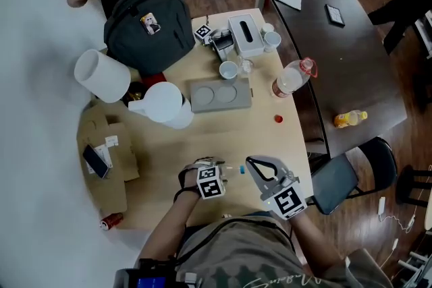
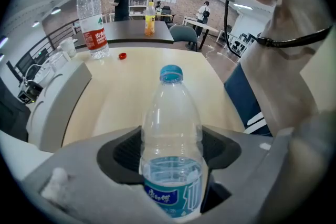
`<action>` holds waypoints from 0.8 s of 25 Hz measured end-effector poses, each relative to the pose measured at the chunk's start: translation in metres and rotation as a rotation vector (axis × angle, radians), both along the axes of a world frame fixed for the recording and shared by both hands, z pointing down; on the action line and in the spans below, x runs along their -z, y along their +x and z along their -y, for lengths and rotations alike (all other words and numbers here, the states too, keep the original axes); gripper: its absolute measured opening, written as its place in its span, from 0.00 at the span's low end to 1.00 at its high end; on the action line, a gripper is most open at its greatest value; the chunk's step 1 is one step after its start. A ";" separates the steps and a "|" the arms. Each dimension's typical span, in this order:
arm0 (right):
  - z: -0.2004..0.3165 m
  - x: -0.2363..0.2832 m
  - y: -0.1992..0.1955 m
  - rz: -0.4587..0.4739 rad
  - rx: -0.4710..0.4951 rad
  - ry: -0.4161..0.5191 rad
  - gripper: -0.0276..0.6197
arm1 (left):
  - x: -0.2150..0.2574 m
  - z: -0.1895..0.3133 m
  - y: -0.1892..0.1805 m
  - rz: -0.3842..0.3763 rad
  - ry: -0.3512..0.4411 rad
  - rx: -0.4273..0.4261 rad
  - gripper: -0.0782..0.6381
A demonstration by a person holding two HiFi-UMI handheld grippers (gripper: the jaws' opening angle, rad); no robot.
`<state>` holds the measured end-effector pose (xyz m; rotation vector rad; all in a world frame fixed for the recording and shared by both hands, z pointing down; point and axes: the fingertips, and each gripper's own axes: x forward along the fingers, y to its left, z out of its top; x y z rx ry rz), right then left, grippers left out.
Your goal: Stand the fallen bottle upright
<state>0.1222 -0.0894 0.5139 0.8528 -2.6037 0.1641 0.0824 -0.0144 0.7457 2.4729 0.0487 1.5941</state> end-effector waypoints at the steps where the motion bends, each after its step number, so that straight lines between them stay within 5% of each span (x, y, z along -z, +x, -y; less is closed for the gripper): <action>1: -0.002 0.002 -0.002 -0.002 0.006 0.004 0.05 | 0.003 0.002 0.000 -0.010 0.014 -0.001 0.55; 8: -0.018 0.007 -0.017 0.001 0.045 0.018 0.05 | 0.016 0.002 -0.002 -0.049 0.107 -0.041 0.56; 14: -0.031 0.006 -0.030 0.010 0.074 0.005 0.05 | 0.028 0.003 0.001 -0.121 0.103 0.041 0.56; 20: -0.032 0.007 -0.031 0.025 0.060 0.004 0.05 | 0.036 0.000 0.003 -0.150 0.114 0.034 0.56</action>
